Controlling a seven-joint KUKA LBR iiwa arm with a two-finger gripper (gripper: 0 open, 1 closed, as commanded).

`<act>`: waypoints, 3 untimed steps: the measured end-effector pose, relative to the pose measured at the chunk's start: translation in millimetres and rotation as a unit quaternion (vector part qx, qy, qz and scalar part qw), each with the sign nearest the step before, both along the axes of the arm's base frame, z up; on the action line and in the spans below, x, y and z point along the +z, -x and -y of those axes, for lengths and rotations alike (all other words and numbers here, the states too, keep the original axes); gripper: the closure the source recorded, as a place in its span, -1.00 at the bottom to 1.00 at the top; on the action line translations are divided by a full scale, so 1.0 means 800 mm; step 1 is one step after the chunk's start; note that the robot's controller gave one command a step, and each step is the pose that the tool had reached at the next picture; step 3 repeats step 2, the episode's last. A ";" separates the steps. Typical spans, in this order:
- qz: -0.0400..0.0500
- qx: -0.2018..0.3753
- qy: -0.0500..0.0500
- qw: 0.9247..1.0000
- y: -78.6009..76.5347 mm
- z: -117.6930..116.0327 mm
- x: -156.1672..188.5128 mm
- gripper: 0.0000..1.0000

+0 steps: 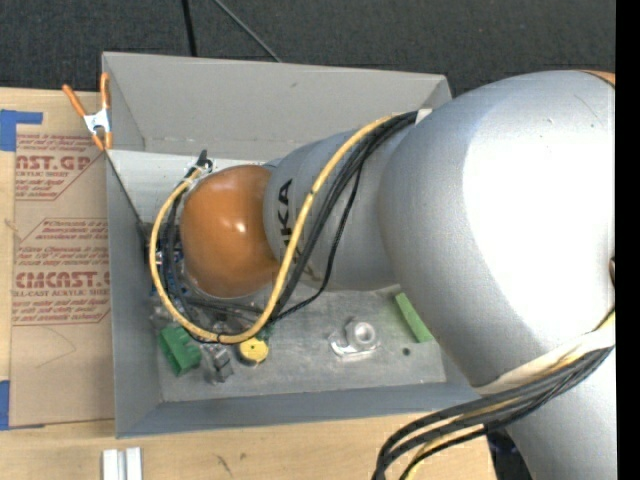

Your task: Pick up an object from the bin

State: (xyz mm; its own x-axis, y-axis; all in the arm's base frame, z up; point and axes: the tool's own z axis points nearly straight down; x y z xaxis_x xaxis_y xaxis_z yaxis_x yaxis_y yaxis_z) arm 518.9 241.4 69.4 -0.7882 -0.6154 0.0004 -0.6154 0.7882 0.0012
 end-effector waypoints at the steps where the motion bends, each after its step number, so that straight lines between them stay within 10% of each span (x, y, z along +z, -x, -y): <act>1: 0.001 -0.001 -0.001 1.000 -0.001 0.000 0.000 1.00; 2: 0.006 0.031 -0.002 0.999 -0.019 -0.001 0.186 1.00; 3: 0.006 0.031 -0.002 0.999 -0.019 -0.001 0.186 1.00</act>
Offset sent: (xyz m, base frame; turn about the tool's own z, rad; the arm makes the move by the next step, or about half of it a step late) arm 0.0000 0.0000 0.0000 0.0000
